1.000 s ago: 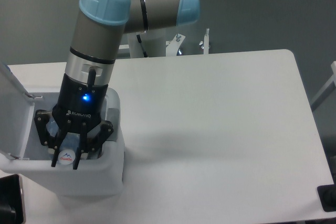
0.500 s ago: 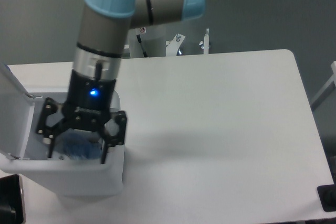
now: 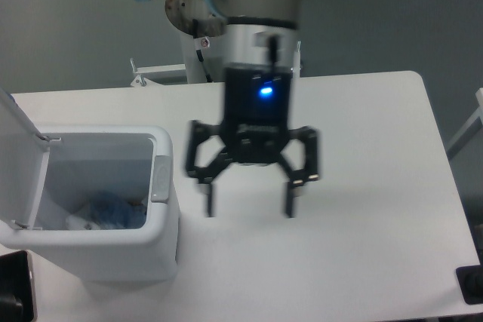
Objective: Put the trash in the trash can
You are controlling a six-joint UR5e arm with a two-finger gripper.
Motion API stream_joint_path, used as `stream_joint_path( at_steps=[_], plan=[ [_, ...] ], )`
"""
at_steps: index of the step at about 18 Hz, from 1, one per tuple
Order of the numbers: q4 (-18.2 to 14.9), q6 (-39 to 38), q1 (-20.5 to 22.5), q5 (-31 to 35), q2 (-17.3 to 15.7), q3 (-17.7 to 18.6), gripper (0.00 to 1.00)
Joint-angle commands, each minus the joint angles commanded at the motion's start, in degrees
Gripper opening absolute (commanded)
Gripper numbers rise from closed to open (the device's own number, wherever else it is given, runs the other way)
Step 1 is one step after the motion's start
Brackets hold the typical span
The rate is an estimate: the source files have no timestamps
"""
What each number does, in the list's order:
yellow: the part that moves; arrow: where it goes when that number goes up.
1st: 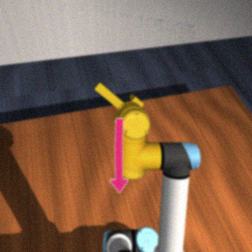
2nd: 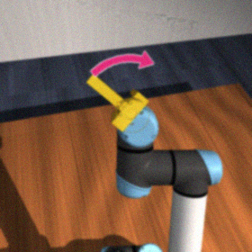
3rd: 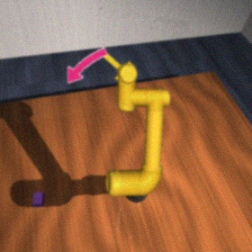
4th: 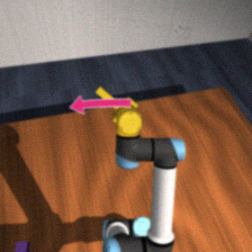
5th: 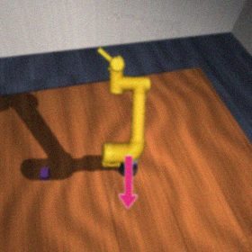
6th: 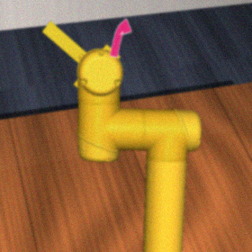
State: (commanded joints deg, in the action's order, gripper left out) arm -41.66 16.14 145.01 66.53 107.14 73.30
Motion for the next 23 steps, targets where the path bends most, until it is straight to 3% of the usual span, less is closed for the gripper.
stream_joint_path(
  at_steps=[4, 6, 11, 14, 15, 20, 23],
  plan=[
    [-0.4, 9.1, 2.4, 7.7, -1.2, 1.0, 1.00],
    [-2.5, 15.8, 2.4, 13.2, -1.3, 1.1, 1.00],
    [-9.1, 31.3, 3.1, 22.5, -2.4, 2.5, 1.00],
    [-18.5, 41.8, 4.5, 24.3, -4.2, 2.6, 1.00],
    [-20.0, 44.8, 5.1, 24.3, -4.8, 2.8, 1.00],
    [-23.3, 47.0, 6.4, 24.3, -6.8, 4.7, 1.00],
    [-23.4, 47.0, 6.5, 24.1, -6.9, 4.7, 1.00]
  ],
)
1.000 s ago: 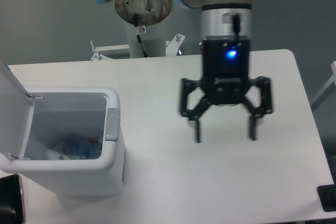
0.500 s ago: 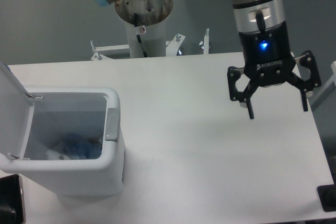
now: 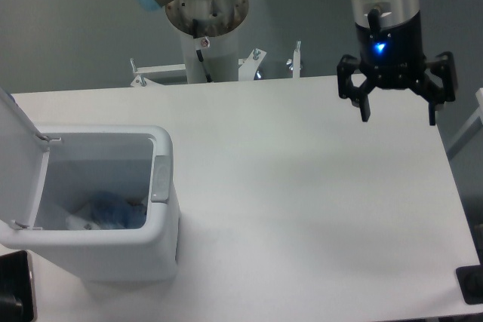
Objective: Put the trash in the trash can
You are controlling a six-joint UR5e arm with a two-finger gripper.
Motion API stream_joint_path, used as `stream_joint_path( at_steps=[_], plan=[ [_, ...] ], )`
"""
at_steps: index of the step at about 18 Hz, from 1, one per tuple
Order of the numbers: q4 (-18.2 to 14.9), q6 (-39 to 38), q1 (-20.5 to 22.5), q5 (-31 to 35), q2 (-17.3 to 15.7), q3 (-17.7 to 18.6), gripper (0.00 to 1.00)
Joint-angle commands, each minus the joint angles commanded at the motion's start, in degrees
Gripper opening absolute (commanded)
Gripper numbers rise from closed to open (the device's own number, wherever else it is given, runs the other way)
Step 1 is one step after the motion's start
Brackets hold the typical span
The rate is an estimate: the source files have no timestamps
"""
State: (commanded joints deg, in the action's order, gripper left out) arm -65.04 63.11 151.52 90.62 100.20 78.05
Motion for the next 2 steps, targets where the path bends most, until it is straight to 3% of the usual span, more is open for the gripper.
stream_joint_path(
  at_steps=[2],
  plan=[
    [0.0, -0.1, 0.0, 0.0, -0.1, 0.0, 1.00]
  ],
)
